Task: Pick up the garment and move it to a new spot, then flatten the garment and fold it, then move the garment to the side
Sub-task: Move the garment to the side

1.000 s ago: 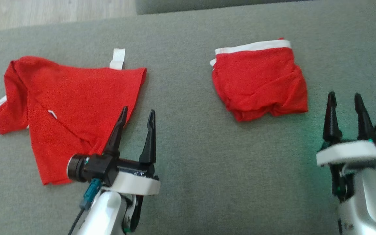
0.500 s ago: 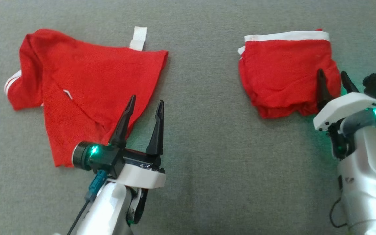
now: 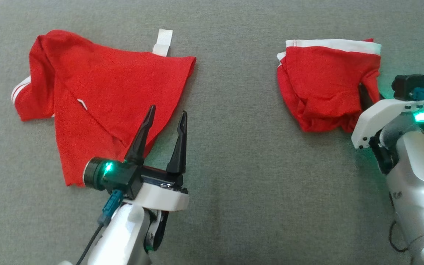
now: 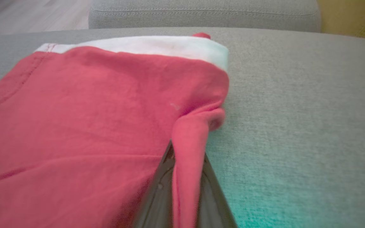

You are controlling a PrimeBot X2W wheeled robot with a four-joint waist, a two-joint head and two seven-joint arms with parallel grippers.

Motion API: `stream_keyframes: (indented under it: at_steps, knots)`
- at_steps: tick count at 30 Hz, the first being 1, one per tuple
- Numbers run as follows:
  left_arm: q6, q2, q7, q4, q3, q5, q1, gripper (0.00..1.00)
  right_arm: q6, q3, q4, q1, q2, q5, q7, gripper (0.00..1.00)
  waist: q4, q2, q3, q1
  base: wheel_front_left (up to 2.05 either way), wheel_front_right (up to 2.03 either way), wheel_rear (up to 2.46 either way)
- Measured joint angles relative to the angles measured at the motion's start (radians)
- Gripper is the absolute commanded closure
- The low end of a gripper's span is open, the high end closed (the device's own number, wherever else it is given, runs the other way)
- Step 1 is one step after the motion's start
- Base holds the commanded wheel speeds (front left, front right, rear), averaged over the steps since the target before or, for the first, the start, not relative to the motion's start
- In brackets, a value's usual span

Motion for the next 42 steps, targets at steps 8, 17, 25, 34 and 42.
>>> stream_keyframes:
  at_steps: [8,17,25,34,42]
  knots:
    - [0.002,0.000,0.000,-0.002,0.002,0.000,0.000,0.00,0.000,0.137,0.006,-0.005,-0.127,0.001,-0.030,1.00,-0.039,0.0000,-0.013,0.0000,0.00,0.00,0.00]
    - [-0.001,0.000,0.000,-0.011,0.005,0.000,-0.008,0.00,0.000,0.175,0.040,-0.005,-0.380,-0.002,-0.042,1.00,-0.050,0.0000,0.019,0.0001,0.00,0.00,0.00]
    - [-0.009,0.000,0.000,-0.013,0.020,0.005,-0.022,0.00,0.000,0.064,0.093,-0.019,-0.465,-0.108,-0.067,1.00,-0.040,0.0000,0.049,0.0000,0.00,0.00,0.00]
    - [-0.009,0.000,0.000,-0.013,0.023,0.005,-0.033,0.00,0.000,-0.051,0.105,-0.039,-0.469,-0.215,-0.085,1.00,-0.035,0.0000,0.067,0.0001,0.00,0.00,0.00]
    - [-0.009,0.000,0.000,-0.012,0.026,0.005,-0.035,0.00,0.000,-0.159,0.082,-0.039,-0.412,-0.286,-0.105,0.00,-0.047,0.0000,0.049,0.0000,0.00,0.00,0.00]
